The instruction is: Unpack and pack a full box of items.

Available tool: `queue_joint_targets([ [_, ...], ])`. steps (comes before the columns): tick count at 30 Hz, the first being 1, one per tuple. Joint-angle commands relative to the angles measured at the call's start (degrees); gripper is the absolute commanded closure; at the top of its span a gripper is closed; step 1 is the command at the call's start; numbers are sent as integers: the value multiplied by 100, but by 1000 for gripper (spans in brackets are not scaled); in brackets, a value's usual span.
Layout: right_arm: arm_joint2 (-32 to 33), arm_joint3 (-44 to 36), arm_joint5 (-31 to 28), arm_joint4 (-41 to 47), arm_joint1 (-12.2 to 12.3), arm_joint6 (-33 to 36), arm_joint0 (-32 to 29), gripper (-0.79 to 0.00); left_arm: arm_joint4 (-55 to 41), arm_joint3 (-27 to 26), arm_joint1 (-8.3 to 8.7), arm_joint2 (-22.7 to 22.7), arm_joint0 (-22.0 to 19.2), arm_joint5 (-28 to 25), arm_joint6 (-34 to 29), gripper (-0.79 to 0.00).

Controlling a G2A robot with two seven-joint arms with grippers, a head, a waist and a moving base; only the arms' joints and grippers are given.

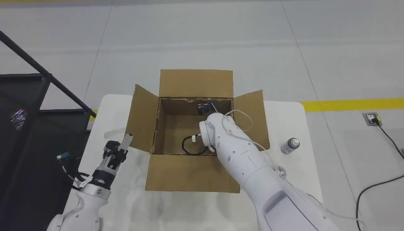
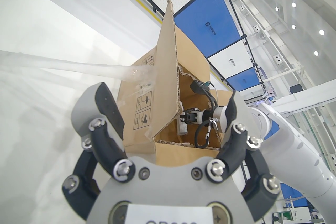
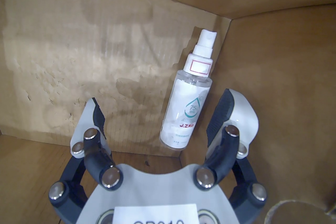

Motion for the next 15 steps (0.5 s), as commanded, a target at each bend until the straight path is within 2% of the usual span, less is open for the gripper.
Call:
queue_joint_targets([
  [1,12,20,-58,14,6,-14,-7,-785,9,0,-1,2,5,12,7,-785],
  [15,107,123,-370,150,34,-50,-53,-785,44,-7,-10,34,8,34,45,-785],
])
